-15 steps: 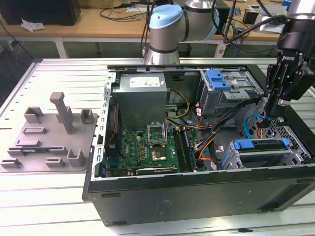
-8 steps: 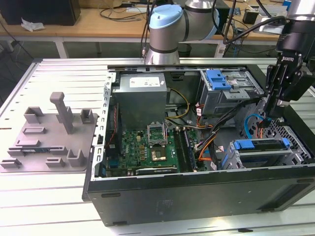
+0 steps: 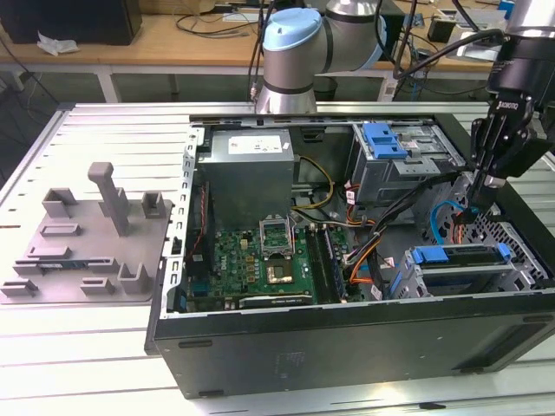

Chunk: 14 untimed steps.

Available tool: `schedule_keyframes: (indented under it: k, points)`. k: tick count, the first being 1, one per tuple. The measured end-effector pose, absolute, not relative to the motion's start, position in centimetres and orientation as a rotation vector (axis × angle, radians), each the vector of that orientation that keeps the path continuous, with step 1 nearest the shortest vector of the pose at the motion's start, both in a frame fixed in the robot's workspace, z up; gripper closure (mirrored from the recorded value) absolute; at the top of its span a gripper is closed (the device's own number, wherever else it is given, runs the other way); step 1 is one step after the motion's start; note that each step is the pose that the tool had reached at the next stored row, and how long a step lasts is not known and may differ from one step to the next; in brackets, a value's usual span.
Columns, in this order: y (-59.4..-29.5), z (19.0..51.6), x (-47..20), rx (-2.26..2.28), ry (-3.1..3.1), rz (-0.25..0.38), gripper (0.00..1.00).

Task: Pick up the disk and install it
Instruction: 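Insert the first disk wire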

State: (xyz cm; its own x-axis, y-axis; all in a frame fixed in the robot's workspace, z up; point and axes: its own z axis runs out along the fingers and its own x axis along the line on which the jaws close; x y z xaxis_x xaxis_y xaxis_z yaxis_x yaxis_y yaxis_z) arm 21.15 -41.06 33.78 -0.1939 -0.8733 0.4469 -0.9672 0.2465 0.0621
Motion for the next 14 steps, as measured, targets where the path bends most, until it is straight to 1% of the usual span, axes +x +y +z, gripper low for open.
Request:
schedule_keyframes:
  k: [7, 11, 14]
  points:
    - [-41.2, 34.7, 20.5, 1.688, -2.140, 0.337, 0.84]
    - [-42.9, 34.7, 20.5, 1.695, -2.146, 0.339, 0.84]
    - [-43.7, 34.7, 20.4, 1.700, -2.149, 0.338, 0.84]
